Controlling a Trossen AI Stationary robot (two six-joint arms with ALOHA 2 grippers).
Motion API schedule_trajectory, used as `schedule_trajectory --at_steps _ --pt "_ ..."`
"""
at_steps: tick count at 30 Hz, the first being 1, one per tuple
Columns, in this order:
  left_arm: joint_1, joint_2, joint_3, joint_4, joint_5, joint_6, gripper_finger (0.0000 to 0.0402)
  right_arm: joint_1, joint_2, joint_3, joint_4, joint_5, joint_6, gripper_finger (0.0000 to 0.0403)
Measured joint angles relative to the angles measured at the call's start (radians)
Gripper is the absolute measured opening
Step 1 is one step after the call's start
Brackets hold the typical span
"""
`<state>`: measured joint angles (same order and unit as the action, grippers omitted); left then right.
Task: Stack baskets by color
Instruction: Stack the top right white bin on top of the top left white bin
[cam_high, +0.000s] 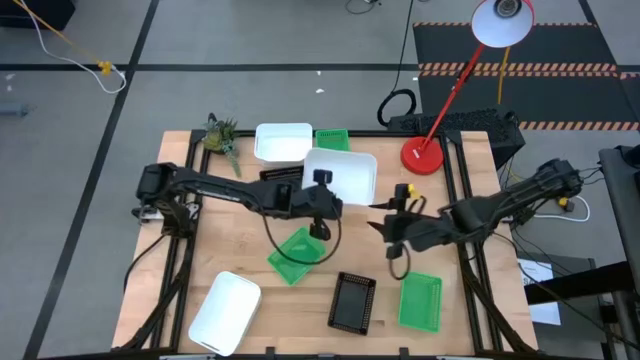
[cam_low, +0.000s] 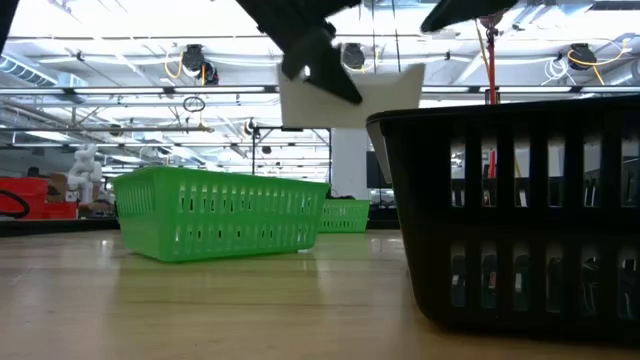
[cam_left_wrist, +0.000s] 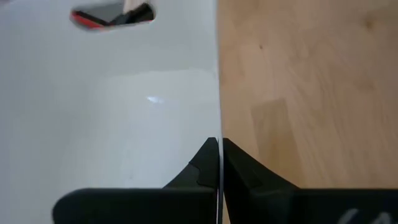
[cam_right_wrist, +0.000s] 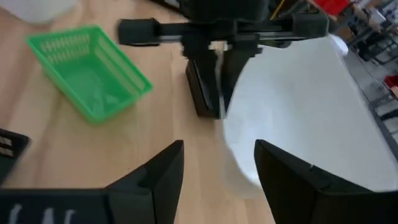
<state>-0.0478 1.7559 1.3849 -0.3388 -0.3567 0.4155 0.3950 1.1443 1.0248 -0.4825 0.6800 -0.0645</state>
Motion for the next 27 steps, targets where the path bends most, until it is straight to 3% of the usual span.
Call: schedule_trajectory --at_steps 11,17,27 --pt "0.119 -0.235 -0.026 -0.109 0.156 -0.035 0.0003 0.059 -0.125 -0.071 -0.004 0.0 0.019 0.0179" --pt "0.211 -0.344 -0.141 -0.06 0.272 -0.01 0.0008 0.059 -0.178 -0.166 0.0 0.0 0.027 0.0178" --pt "0.359 -0.38 -0.277 -0.008 0.391 0.035 0.0009 0.056 -0.233 -0.227 0.071 0.003 -0.009 0.0178"
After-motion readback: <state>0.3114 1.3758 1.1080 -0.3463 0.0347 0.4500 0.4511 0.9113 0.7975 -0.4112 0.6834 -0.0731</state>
